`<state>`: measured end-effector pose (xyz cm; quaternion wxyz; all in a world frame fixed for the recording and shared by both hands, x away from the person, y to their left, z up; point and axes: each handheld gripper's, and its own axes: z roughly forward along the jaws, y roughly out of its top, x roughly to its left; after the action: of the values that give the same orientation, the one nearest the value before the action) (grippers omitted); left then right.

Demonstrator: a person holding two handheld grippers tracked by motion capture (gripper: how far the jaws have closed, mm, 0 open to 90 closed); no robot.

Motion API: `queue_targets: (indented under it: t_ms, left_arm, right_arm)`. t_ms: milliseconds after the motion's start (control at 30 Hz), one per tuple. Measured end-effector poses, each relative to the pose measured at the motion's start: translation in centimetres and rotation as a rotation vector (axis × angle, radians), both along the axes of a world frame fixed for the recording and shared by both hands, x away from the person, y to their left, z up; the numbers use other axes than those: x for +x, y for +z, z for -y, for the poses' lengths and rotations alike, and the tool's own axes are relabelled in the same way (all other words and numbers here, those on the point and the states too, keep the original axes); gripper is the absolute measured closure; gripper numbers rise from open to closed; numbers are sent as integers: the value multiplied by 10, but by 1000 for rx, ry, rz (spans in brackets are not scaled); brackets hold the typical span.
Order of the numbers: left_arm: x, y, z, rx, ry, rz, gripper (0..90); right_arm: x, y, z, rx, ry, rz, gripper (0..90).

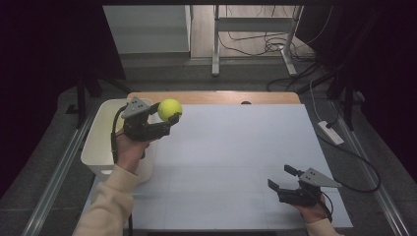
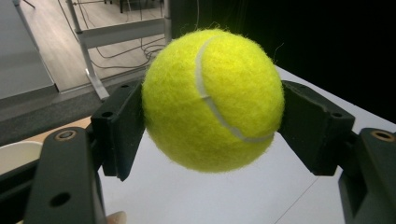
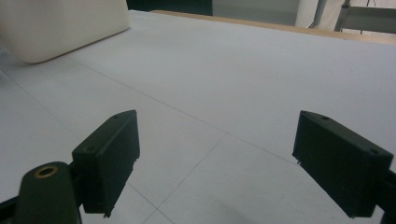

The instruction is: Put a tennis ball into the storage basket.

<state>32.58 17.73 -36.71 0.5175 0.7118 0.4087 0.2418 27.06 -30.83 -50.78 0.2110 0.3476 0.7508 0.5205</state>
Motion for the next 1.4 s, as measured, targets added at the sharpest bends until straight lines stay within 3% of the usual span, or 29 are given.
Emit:
queue_targets:
  t_ms: [500,1400]
  left_arm:
    - [1,-1,-14,-1,44,-12,272]
    - [4,-6,-55,18,165,-59,272]
  right_arm:
    - [0,0,0,0,0,3,145]
    - [0,0,0,3,-2,0,145]
